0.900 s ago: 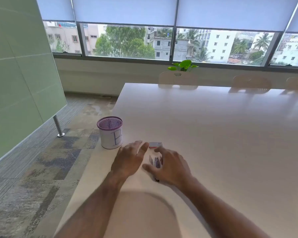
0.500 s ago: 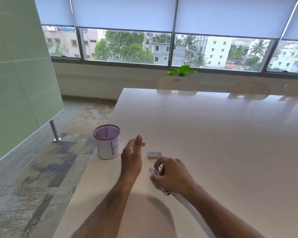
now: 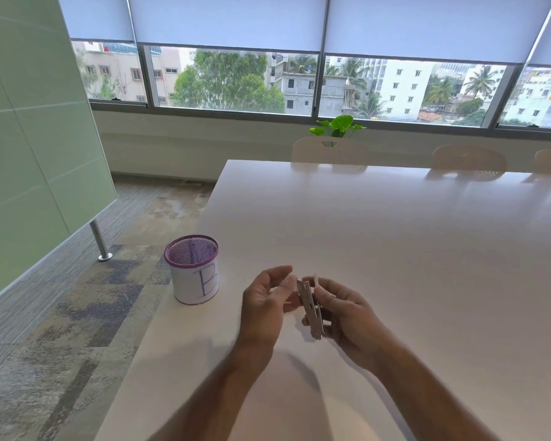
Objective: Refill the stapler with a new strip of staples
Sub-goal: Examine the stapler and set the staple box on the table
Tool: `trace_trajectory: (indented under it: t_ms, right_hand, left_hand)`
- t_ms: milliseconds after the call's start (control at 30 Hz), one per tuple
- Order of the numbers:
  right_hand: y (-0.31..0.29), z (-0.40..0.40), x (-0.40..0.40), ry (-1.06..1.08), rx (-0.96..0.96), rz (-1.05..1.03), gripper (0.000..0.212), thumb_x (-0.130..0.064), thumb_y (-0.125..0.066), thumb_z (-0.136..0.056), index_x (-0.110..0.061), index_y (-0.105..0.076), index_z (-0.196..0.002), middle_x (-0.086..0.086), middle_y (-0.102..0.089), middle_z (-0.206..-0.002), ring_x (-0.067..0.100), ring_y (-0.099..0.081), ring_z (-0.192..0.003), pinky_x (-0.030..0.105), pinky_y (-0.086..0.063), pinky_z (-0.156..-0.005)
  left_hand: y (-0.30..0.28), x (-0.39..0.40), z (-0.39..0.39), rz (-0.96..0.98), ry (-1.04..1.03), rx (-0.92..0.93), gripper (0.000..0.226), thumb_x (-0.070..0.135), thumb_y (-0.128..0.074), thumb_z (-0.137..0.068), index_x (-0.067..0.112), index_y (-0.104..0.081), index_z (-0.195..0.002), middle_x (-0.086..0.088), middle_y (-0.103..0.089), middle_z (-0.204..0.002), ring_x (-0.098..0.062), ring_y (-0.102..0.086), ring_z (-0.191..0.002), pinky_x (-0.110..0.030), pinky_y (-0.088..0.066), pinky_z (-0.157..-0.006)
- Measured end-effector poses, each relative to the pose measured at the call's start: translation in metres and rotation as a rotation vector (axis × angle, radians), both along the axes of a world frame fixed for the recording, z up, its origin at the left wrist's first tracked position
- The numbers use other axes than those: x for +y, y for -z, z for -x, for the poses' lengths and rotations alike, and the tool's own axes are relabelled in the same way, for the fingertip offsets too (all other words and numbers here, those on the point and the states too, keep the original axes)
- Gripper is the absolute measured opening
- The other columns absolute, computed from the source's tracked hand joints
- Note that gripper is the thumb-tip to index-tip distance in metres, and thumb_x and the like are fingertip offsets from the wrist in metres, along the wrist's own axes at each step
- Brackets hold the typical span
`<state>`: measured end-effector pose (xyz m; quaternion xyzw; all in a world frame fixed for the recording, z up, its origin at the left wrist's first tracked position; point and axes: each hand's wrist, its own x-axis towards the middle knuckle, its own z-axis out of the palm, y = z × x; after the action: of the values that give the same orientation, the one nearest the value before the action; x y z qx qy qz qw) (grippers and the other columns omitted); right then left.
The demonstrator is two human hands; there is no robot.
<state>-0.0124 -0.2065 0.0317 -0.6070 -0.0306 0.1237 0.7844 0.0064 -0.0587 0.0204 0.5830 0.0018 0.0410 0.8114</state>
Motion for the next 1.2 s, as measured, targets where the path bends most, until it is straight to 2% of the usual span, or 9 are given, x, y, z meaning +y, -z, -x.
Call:
trace_trajectory:
  t_ms: [133,233,333,533,700,933,1033,1100,1200]
  right_hand:
    - [0.001,-0.002,0.002,-0.009,0.062,-0.108,0.027,-0.023,-0.055,-0.093,-0.013,-0.075,-0.108,0.011,-0.075,-0.091,0.019,-0.066,-0.062,0.032,-0.057,-0.052]
    - [0.003,-0.001,0.003,0.002,0.099,-0.112,0.027,-0.022,-0.052,-0.097,-0.014,-0.073,-0.112,0.014,-0.074,-0.100,0.021,-0.065,-0.066,0.035,-0.057,-0.055]
    - [0.001,-0.002,0.003,-0.019,0.138,-0.171,0.031,-0.026,-0.058,-0.090,-0.012,-0.072,-0.114,0.018,-0.073,-0.105,0.024,-0.065,-0.067,0.035,-0.057,-0.054]
    - [-0.003,0.003,0.004,-0.084,0.220,-0.289,0.026,-0.022,-0.062,-0.087,-0.002,-0.076,-0.095,0.018,-0.070,-0.090,0.023,-0.062,-0.059,0.030,-0.053,-0.045]
    - [-0.004,0.003,0.006,-0.036,0.172,-0.281,0.026,-0.024,-0.064,-0.084,-0.004,-0.076,-0.098,0.015,-0.071,-0.087,0.022,-0.060,-0.061,0.029,-0.054,-0.046]
    - [-0.004,0.001,0.007,-0.094,0.304,-0.345,0.045,-0.039,-0.060,-0.086,0.000,-0.069,-0.107,0.020,-0.073,-0.099,0.022,-0.065,-0.054,0.030,-0.054,-0.045]
    - [-0.004,0.000,0.007,-0.126,0.329,-0.364,0.048,-0.044,-0.058,-0.086,0.001,-0.068,-0.103,0.014,-0.069,-0.087,0.020,-0.061,-0.054,0.028,-0.049,-0.045]
    - [-0.004,0.000,0.005,-0.163,0.335,-0.390,0.047,-0.045,-0.054,-0.089,-0.002,-0.069,-0.101,0.010,-0.065,-0.080,0.020,-0.059,-0.056,0.028,-0.047,-0.045]
    - [-0.003,0.000,0.002,-0.206,0.328,-0.395,0.044,-0.045,-0.051,-0.093,-0.007,-0.071,-0.106,0.005,-0.061,-0.078,0.018,-0.056,-0.056,0.026,-0.042,-0.046]
  left_hand:
    - [0.001,0.003,0.001,0.079,0.021,0.034,0.014,-0.001,-0.067,-0.089,0.001,-0.072,-0.102,-0.011,-0.074,-0.078,-0.016,-0.069,-0.061,-0.027,-0.058,-0.067]
    - [0.001,0.003,0.001,0.072,0.002,0.016,0.012,-0.002,-0.069,-0.086,0.000,-0.074,-0.097,-0.017,-0.077,-0.082,-0.023,-0.071,-0.066,-0.025,-0.059,-0.064]
    - [0.002,0.004,0.002,0.019,-0.018,-0.035,0.012,-0.002,-0.070,-0.086,0.007,-0.077,-0.091,-0.010,-0.078,-0.078,-0.015,-0.071,-0.064,-0.020,-0.055,-0.059]
    - [0.003,0.011,0.001,-0.037,0.012,-0.109,0.018,0.003,-0.069,-0.087,0.016,-0.081,-0.091,-0.014,-0.078,-0.088,-0.028,-0.071,-0.077,-0.040,-0.056,-0.075]
    - [0.001,0.010,0.003,-0.099,-0.006,-0.136,0.017,0.023,-0.086,-0.070,0.024,-0.081,-0.086,-0.009,-0.079,-0.081,-0.023,-0.074,-0.070,-0.031,-0.058,-0.069]
    - [0.000,0.011,0.000,-0.113,0.001,-0.130,0.029,-0.003,-0.076,-0.080,0.026,-0.082,-0.079,-0.005,-0.080,-0.080,-0.019,-0.076,-0.067,-0.020,-0.056,-0.063]
    - [0.002,0.011,-0.001,-0.179,-0.010,-0.166,0.035,-0.001,-0.076,-0.081,0.033,-0.082,-0.079,0.002,-0.080,-0.081,-0.011,-0.073,-0.074,-0.018,-0.055,-0.070]
    - [0.003,0.012,-0.003,-0.244,-0.013,-0.193,0.032,0.002,-0.076,-0.083,0.033,-0.081,-0.083,0.001,-0.080,-0.084,-0.013,-0.073,-0.077,-0.026,-0.057,-0.076]
    - [0.004,0.017,-0.008,-0.494,-0.085,-0.258,0.019,0.013,-0.071,-0.089,0.027,-0.079,-0.098,-0.001,-0.079,-0.097,-0.017,-0.072,-0.091,-0.035,-0.058,-0.081]
